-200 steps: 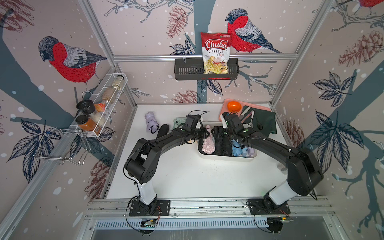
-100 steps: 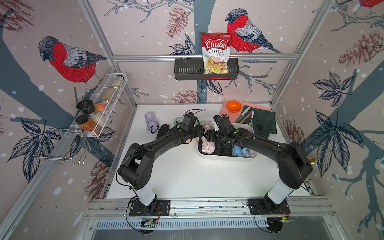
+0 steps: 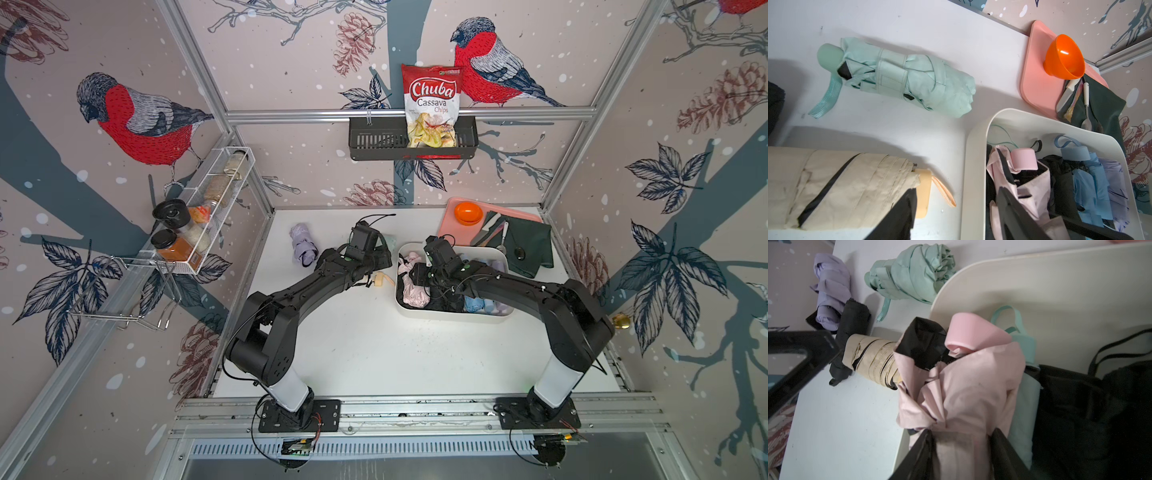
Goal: Put the umbrella into the storage box
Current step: Place the umbrella in the storage box.
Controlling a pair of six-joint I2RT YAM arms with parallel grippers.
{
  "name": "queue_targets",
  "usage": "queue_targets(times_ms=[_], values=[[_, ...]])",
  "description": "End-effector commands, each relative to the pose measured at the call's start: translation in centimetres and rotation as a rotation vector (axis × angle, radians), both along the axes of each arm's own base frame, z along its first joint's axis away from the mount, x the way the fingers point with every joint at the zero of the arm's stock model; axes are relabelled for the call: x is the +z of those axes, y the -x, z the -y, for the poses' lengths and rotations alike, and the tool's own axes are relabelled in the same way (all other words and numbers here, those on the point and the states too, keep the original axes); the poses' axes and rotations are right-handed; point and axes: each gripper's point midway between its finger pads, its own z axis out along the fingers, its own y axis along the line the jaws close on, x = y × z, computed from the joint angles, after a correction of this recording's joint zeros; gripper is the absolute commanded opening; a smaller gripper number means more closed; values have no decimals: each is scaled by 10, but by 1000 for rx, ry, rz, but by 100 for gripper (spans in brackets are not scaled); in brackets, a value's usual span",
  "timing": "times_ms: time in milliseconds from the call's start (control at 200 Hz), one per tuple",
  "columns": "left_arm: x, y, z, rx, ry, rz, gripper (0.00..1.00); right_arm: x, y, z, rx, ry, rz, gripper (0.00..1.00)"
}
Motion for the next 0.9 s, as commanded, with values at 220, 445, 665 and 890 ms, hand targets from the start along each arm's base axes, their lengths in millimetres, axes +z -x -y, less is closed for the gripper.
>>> queue_targets(times_ms=[220, 445, 665, 890], values=[[-12, 0, -30, 85, -48, -19, 67, -46, 24, 73, -215, 342, -90, 48], [-34, -2, -55, 162, -92, -60, 71, -50, 26, 54, -172, 325, -75, 53], [-56, 0, -74, 235, -72, -105, 91, -26, 19, 45, -151, 290, -21, 64], [-60, 8, -91, 356, -49, -113, 100, -1, 14, 38, -125, 263, 27, 74]])
